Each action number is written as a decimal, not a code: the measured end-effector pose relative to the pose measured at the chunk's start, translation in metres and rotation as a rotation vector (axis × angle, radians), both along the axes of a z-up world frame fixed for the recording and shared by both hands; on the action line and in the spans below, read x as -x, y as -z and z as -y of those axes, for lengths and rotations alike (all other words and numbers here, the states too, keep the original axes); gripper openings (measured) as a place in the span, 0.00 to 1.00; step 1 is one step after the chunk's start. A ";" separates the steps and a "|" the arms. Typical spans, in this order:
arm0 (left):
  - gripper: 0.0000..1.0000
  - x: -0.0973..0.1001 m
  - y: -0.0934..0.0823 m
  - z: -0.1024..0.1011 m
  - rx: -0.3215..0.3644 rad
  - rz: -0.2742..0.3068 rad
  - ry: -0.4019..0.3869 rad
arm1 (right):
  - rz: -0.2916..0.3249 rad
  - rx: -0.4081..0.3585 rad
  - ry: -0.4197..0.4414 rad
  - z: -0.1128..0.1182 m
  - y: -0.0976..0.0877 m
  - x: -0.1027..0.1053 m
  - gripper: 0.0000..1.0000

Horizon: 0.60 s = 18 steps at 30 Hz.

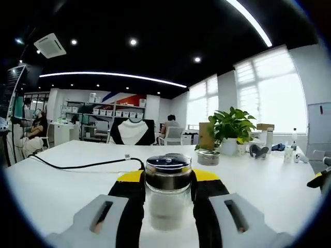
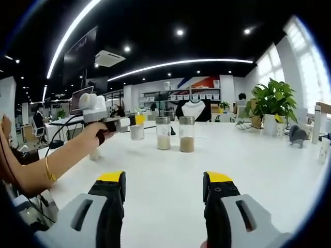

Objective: Rotate the seasoning bottle until the label or dispensing opening points toward the visible target arrow and the bottle remains upright within the marked orientation range

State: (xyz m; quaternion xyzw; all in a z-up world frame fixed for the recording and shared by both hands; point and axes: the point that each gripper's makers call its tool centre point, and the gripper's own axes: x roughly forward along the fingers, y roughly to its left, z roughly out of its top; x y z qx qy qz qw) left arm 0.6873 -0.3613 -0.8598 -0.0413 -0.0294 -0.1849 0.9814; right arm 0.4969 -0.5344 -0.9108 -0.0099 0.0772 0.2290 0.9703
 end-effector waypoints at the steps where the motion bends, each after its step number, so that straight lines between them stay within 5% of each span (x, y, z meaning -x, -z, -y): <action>1: 0.36 0.002 -0.001 0.001 -0.002 0.002 0.005 | 0.000 -0.001 -0.003 -0.001 0.000 0.000 0.60; 18: 0.36 0.053 -0.007 0.052 -0.025 0.024 0.233 | -0.005 0.012 -0.075 -0.022 0.002 0.004 0.59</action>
